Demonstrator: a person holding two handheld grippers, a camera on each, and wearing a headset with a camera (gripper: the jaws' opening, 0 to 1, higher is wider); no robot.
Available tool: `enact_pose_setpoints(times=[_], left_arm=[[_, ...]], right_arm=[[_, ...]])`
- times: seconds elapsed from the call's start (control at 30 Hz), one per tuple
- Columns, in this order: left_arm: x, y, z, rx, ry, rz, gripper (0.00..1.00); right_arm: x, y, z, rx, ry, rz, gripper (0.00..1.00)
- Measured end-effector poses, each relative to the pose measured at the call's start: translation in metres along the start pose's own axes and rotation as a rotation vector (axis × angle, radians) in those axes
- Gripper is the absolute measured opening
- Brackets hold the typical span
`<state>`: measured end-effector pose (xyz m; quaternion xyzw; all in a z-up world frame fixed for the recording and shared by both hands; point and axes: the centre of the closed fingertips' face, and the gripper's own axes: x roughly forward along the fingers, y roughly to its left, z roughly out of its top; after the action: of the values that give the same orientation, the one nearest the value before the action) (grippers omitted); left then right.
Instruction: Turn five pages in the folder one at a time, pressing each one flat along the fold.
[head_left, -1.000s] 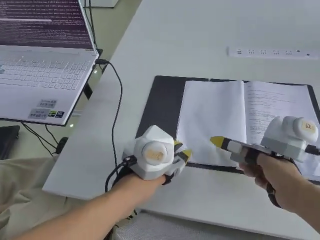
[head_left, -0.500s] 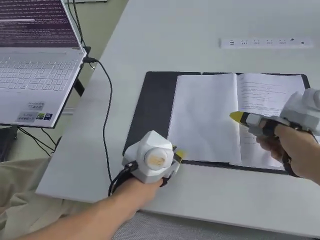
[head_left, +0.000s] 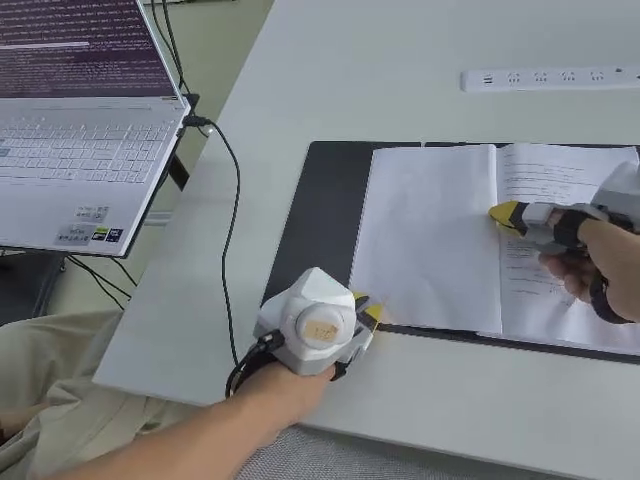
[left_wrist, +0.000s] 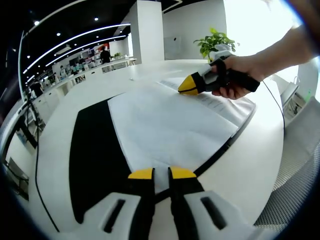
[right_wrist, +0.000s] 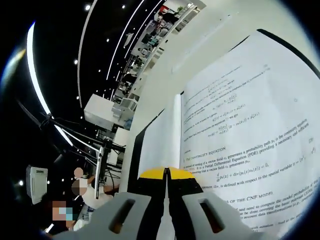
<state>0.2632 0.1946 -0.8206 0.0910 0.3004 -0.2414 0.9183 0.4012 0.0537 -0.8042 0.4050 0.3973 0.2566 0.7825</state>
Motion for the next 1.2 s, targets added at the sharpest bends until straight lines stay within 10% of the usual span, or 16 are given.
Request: enact_pose_setpoints(times=[0.57,1.2], left_arm=[[0.0,-0.002,0.001,0.023,0.002,0.003,0.08],[0.001,0.0,-0.002,0.038,-0.003,-0.002,0.08]], right_arm=[[0.033,0.005,0.034,0.157,-0.071,0.041,0.0],[0.068,-0.01,0.096,0.204,-0.216,-0.036,0.0]])
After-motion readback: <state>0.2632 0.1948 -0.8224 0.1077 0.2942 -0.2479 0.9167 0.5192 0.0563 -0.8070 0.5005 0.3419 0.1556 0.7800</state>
